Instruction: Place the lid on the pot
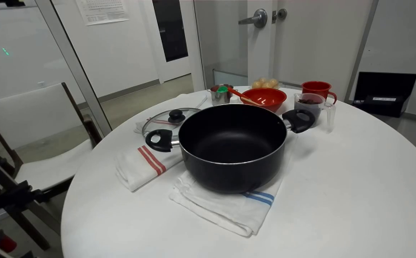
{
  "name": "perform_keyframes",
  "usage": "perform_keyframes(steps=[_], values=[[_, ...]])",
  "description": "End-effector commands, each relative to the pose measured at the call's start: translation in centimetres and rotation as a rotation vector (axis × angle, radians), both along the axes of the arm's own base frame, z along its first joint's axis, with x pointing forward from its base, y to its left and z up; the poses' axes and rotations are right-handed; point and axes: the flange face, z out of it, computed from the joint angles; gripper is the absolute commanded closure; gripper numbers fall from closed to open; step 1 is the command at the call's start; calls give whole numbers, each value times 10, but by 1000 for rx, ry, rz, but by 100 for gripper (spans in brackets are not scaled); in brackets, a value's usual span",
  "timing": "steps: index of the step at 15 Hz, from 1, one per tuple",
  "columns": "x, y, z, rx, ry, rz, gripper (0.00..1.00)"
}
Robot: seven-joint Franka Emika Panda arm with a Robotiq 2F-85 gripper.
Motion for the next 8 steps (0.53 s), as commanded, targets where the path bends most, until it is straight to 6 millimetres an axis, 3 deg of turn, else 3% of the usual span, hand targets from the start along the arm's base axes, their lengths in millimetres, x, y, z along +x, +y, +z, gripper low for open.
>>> perform_keyframes(steps=[1, 8], values=[[48, 19, -34, -12, 3, 92, 0], [109, 55, -118, 32, 24, 282, 0]])
